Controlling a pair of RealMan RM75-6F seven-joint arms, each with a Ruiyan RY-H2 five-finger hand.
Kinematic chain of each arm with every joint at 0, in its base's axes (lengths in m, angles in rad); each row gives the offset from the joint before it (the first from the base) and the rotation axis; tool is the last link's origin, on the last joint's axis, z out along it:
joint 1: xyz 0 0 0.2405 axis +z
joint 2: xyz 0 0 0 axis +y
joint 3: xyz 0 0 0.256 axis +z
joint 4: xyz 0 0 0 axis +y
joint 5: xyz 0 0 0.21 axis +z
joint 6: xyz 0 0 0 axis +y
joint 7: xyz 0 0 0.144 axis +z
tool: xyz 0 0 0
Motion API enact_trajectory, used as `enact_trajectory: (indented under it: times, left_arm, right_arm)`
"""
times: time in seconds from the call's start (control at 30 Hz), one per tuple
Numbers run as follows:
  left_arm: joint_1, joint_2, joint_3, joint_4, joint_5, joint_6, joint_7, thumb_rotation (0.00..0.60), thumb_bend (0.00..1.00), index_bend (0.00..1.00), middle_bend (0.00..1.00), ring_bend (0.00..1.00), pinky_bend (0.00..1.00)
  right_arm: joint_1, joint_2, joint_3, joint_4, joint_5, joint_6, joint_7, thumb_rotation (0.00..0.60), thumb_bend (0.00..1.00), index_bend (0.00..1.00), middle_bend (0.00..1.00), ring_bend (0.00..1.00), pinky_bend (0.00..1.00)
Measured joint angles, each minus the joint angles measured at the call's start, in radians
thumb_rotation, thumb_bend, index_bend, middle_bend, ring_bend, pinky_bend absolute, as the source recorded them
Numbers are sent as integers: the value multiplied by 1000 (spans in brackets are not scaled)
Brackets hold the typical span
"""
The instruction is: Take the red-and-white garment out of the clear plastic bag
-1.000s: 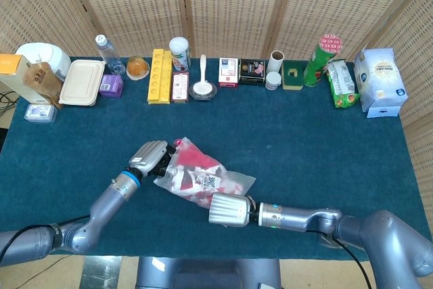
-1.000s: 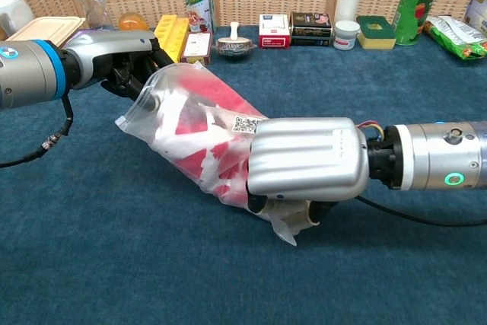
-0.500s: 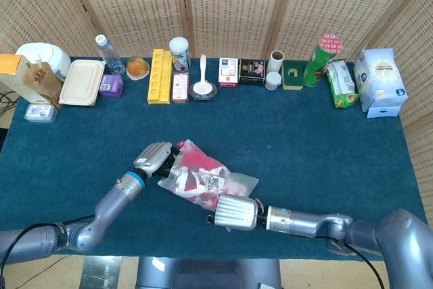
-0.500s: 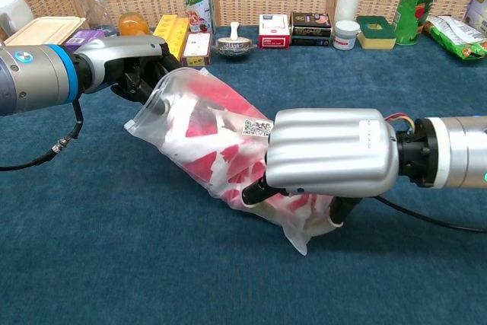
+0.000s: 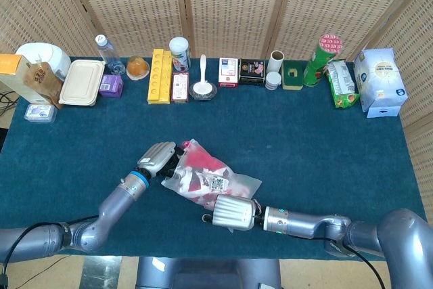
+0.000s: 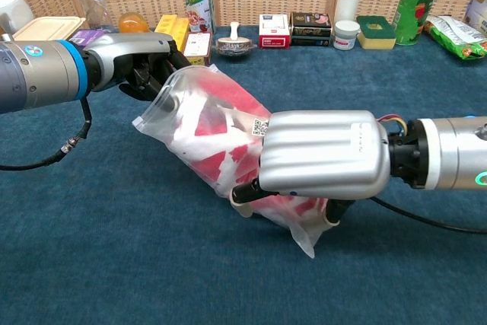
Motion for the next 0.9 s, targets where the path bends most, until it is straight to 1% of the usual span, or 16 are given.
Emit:
enact_trajectory:
  times: [0.13,0.23,0.3,0.4,0.5,0.7,0.9]
  left_arm:
    - [-6,5,-2,-9,-22,0,7,600,478,900,1000,1000,1000]
    - [-10,6,0,-12,-39,-3,9,600,478,900,1000,1000,1000]
    - [-13,7,3,-16,-45,-4,12,600,478,900,1000,1000,1000]
    - [-14,13,4,-20,-50,-1,13,600,478,900,1000,1000,1000]
    - [-14,16,2,-20,-54,0,9,600,478,901,1000,1000,1000]
    - [-14,16,2,-18,-58,0,0,600,478,900,1000,1000,1000]
    - [-11,21,3,-23,-55,4,-5,600,477,901,1000,1000,1000]
  right_arm:
    - [-1,-12,-4,20,-2,-4,7,600,151,385,1000,1000,1000]
    - [-2,-26,-5,40,-5,-2,9,600,264,404,1000,1000,1000]
    - [-2,-35,-4,54,-6,3,13,600,358,423,1000,1000,1000]
    - [-4,-41,-4,66,-6,10,17,600,444,460,1000,1000,1000]
    - [-9,-43,-6,70,-7,18,19,600,476,536,1000,1000,1000]
    - [-15,-55,-2,82,-8,47,37,600,483,696,1000,1000,1000]
    - [-20,-69,5,96,-6,66,49,600,483,802,1000,1000,1000]
